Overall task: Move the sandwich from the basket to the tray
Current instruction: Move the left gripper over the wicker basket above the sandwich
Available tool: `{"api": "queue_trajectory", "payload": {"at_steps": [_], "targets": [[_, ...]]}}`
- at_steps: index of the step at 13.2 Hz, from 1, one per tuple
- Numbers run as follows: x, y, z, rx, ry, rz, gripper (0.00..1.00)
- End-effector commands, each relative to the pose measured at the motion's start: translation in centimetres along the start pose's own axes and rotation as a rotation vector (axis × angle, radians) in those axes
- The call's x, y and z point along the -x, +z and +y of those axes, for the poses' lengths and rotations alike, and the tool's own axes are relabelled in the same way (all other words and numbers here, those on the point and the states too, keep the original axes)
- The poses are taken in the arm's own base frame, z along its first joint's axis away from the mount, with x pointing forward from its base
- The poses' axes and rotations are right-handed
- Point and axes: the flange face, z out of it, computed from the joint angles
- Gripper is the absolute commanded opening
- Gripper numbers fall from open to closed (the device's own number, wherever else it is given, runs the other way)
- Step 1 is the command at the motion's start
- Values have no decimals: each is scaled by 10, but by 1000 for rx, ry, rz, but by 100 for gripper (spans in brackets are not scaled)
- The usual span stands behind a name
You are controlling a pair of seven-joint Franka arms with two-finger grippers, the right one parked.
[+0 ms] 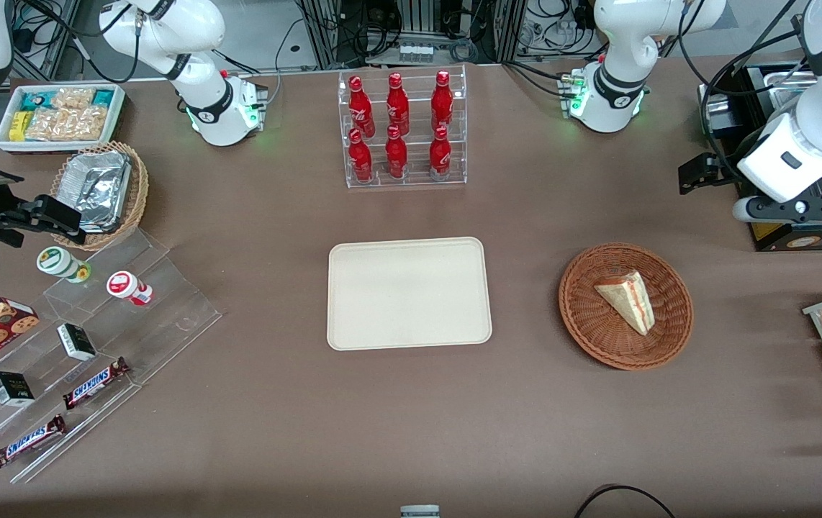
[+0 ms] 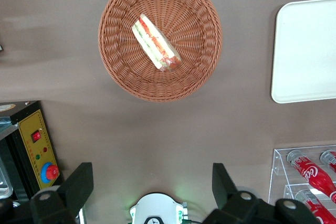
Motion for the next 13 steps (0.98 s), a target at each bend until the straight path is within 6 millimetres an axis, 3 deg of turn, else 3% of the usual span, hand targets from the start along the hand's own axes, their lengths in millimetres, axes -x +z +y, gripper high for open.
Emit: {"api": "queue_trajectory", "payload": {"at_steps": [1,4,13], "targets": [[2,-11,2,9,10,40,100],[-5,-2,4,8,12,48,100],[-46,149,4,9,8,82,100]]}}
